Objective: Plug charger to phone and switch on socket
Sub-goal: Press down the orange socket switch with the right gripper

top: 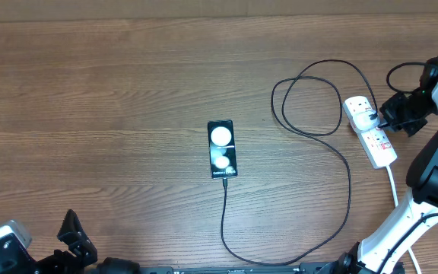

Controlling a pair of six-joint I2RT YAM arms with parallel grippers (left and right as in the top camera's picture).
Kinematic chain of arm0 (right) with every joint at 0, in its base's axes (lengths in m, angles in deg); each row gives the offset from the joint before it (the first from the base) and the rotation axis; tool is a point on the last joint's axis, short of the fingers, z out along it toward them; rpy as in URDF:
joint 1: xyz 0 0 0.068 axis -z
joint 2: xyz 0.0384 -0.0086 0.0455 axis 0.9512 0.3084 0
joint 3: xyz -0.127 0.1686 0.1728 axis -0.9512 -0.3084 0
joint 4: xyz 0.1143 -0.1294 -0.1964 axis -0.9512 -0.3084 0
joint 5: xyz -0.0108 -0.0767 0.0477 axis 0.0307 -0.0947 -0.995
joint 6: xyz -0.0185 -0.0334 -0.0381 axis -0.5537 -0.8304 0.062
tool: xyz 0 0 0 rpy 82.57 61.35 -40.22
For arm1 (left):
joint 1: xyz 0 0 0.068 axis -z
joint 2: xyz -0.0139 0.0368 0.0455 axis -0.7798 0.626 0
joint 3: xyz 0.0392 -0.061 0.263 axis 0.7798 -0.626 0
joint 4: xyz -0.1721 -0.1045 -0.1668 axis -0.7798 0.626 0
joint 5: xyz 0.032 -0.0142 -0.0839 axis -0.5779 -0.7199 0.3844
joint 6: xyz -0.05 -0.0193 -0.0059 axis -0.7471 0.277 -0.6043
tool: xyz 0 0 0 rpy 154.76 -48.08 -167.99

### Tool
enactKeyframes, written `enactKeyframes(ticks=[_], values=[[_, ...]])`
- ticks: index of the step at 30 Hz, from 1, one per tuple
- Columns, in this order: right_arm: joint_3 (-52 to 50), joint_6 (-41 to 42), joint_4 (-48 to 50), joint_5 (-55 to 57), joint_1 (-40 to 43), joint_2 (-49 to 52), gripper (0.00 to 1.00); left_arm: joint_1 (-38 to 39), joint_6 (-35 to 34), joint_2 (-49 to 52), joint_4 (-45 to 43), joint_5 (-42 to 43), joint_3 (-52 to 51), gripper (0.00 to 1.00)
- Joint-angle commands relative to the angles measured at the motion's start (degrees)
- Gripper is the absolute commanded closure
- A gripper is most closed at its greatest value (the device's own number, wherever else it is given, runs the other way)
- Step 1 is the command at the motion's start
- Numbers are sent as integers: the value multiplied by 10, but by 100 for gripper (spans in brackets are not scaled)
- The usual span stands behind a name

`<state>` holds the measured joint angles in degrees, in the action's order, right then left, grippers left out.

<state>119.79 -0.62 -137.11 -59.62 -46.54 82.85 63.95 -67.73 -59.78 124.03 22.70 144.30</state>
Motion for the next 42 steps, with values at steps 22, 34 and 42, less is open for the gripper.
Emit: enactKeyframes(ticks=[22,34,42], values=[[-9,6,-17,-10,-11,8,96,-3,-8,-7,0,-10,0,0],[71,6,-66,-5,-9,8,96,-3,-8,-7,-1,-10,0,0],[103,6,-103,33,-8,8,96,-3,-8,-7,0,-10,0,0]])
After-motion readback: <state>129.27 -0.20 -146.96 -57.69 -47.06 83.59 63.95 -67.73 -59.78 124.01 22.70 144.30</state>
